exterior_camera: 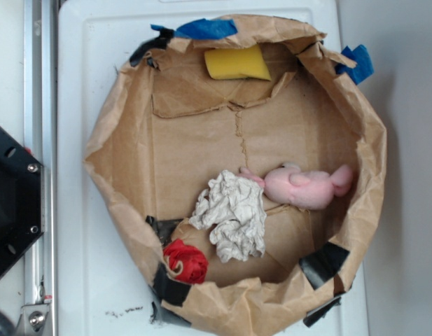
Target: Grab the red paper.
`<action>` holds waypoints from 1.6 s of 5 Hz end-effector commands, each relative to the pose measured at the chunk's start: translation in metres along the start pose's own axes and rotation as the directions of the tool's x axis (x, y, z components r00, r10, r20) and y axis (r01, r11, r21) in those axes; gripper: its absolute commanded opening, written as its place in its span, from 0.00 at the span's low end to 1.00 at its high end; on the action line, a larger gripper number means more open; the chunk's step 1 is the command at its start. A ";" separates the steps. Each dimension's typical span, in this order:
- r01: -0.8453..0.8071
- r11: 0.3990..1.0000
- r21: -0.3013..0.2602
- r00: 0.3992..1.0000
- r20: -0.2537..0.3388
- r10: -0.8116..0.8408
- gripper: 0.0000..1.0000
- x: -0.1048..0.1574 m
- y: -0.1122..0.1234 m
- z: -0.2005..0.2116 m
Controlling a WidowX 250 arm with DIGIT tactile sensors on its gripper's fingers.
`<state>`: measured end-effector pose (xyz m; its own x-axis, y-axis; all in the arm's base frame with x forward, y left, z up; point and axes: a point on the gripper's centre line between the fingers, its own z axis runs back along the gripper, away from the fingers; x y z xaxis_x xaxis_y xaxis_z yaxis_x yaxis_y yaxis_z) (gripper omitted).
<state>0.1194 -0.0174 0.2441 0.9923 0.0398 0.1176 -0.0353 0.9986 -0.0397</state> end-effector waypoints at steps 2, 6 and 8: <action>-0.074 0.997 -0.003 0.997 0.013 0.074 1.00 0.049 -0.010 -0.011; -0.415 0.909 0.020 0.910 0.003 0.415 1.00 0.090 -0.004 -0.043; -0.415 0.909 0.020 0.910 0.003 0.415 1.00 0.090 -0.004 -0.043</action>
<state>0.2138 -0.0261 0.2067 0.8934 0.4438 0.0702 -0.4405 0.8959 -0.0580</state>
